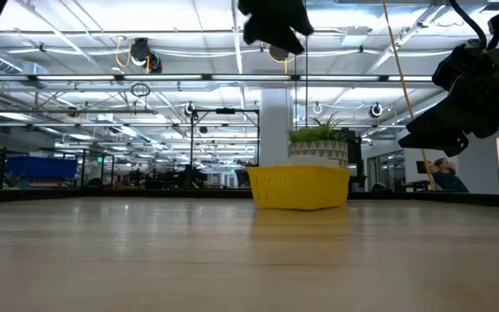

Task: Pick and place pill bottles into a basket
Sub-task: Return to Home Position

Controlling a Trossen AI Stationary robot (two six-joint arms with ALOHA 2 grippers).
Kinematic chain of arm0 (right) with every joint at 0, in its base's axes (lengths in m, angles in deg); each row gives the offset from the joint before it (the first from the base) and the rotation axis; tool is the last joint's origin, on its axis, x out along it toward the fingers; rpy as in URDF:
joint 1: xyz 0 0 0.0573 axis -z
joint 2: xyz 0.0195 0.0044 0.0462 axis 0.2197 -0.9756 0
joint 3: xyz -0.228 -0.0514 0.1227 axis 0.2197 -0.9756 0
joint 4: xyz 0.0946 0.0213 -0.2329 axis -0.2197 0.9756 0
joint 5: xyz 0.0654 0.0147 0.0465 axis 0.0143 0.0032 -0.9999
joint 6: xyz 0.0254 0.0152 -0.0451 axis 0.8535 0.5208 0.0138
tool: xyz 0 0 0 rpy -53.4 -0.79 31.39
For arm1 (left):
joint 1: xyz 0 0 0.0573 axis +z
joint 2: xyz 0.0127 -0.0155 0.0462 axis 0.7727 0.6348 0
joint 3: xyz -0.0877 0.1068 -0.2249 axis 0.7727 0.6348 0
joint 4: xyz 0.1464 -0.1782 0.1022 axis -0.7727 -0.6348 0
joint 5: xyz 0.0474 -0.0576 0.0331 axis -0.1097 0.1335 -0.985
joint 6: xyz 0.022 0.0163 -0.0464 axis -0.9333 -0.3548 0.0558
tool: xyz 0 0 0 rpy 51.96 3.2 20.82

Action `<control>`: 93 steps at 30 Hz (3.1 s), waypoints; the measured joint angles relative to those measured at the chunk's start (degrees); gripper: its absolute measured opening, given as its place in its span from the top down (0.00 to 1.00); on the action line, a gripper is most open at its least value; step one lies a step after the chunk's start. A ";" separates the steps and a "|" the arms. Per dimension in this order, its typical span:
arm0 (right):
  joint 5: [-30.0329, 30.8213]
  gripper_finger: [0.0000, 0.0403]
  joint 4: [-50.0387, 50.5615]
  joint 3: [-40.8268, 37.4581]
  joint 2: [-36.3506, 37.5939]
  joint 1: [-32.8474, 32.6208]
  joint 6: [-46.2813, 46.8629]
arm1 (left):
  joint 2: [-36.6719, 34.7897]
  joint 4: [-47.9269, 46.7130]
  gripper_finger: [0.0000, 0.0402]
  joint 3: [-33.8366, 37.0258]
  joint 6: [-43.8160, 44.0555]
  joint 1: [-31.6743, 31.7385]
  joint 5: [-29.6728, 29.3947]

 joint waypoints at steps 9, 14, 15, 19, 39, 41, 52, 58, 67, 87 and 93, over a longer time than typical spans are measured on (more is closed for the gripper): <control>0.00 0.47 0.00 0.00 0.00 0.00 0.00 | -6.56 -15.56 0.52 0.03 1.09 -0.82 -1.59; 0.00 0.47 -0.01 0.00 0.02 0.00 0.00 | -9.02 -17.52 0.58 3.85 0.16 -0.81 -1.59; 0.00 0.47 0.00 0.01 0.02 0.00 -0.02 | -9.98 -15.84 0.59 5.58 -0.08 -0.81 -1.59; 0.00 0.47 -0.02 -0.01 0.02 -0.01 -0.02 | -14.54 -6.09 0.62 14.56 -0.15 -0.81 0.31; 0.02 0.47 0.32 0.01 6.10 -1.97 -0.02 | -26.69 21.76 0.70 34.36 6.69 -6.05 4.39; 0.02 0.47 0.28 0.01 8.65 -2.64 0.00 | -26.69 23.30 0.70 34.36 6.15 -6.82 4.34; 0.04 0.47 0.22 0.01 19.56 -7.22 -0.02 | -26.67 29.45 0.70 34.35 2.77 -7.83 2.91; 0.02 0.47 0.22 -0.01 24.17 -9.99 -0.02 | -26.67 29.90 0.70 34.34 4.04 -7.85 2.92; 0.01 0.47 -1.22 -0.01 28.36 -12.90 -0.01 | -26.67 29.44 0.70 34.35 3.28 -9.87 3.19; 0.02 0.47 -1.10 -0.01 26.99 -13.28 0.00 | -67.29 51.58 0.70 75.27 7.06 -12.87 14.61; 0.02 0.47 -1.18 -0.01 26.99 -13.28 0.00 | -84.01 50.32 0.70 85.07 8.62 -17.18 18.01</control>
